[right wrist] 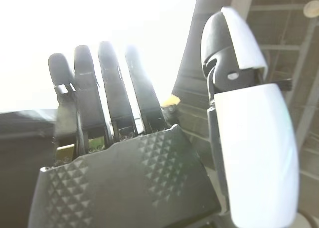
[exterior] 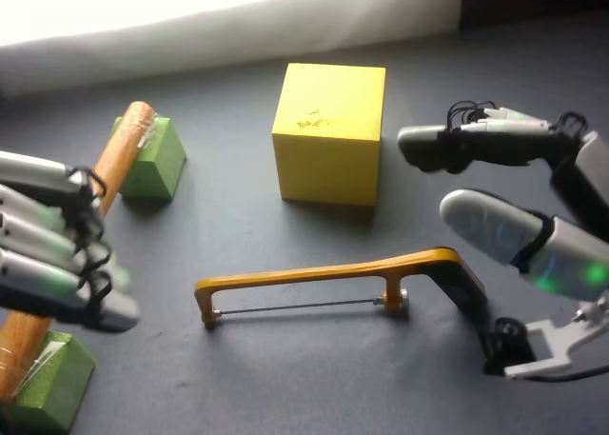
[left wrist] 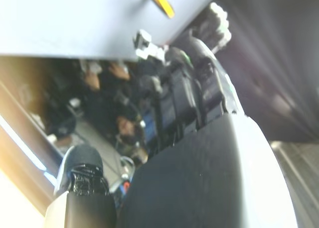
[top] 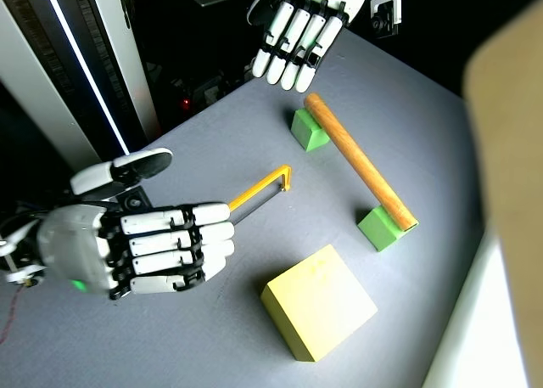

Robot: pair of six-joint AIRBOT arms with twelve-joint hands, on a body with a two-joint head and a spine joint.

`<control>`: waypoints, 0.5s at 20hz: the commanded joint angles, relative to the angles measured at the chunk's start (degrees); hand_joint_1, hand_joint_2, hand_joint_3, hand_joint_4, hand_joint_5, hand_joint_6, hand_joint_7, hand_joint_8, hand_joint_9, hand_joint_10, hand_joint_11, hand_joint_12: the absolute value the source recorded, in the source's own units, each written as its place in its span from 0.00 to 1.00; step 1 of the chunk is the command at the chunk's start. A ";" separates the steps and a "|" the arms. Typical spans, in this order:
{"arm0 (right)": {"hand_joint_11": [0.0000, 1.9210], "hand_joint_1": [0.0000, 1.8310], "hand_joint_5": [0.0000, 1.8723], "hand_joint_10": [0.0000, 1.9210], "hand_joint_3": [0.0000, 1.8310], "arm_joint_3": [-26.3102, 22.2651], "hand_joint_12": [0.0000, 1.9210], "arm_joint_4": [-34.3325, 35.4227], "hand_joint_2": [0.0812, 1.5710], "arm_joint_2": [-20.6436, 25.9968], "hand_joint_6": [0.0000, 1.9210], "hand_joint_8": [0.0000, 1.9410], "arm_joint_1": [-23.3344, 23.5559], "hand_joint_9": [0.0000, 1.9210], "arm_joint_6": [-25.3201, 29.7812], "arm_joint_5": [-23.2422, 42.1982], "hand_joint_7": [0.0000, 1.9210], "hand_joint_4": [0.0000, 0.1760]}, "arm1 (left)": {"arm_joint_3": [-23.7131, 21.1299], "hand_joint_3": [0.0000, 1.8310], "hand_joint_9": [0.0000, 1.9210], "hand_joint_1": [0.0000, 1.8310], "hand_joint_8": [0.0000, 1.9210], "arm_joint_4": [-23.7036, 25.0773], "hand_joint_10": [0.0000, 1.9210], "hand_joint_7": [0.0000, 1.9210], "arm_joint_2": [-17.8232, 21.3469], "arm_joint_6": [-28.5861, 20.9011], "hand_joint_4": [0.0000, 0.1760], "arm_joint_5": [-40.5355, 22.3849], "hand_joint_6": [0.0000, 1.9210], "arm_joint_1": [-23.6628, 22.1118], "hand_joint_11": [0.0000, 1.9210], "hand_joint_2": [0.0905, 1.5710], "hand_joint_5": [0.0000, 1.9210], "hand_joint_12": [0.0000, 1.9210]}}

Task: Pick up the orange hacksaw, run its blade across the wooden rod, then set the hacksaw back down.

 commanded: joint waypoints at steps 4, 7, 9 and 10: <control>0.48 0.23 0.40 0.89 0.00 -5.70 0.95 -11.76 0.75 8.55 0.81 0.82 6.39 0.49 -2.44 -5.20 0.49 0.00 | 0.79 0.00 0.38 0.20 0.12 -3.99 0.57 0.52 0.11 -0.08 0.00 -8.00 0.07 1.16 0.29 0.78 0.52 0.76; 0.63 0.25 0.49 1.00 0.00 -8.47 1.00 -23.59 0.76 14.00 1.00 1.00 12.64 0.61 -5.45 -13.96 0.55 0.00 | 0.61 0.00 0.43 0.17 0.93 -4.44 0.98 0.41 0.16 -0.07 0.00 -9.25 0.93 2.24 0.42 0.83 0.33 0.99; 0.73 0.24 0.52 1.00 0.01 -10.27 1.00 -31.62 0.80 17.32 1.00 1.00 17.05 0.68 -6.36 -19.22 0.60 0.00 | 0.53 0.00 0.53 0.21 1.00 -4.95 1.00 0.49 0.23 -0.06 0.00 -9.80 1.00 3.03 0.56 0.84 0.45 1.00; 0.77 0.25 0.56 1.00 0.01 -10.99 1.00 -35.37 0.82 18.63 1.00 1.00 18.91 0.70 -6.30 -20.49 0.62 0.00 | 0.53 0.00 0.62 0.22 1.00 -5.65 1.00 0.60 0.25 -0.06 0.00 -10.19 1.00 3.38 0.67 0.86 0.56 1.00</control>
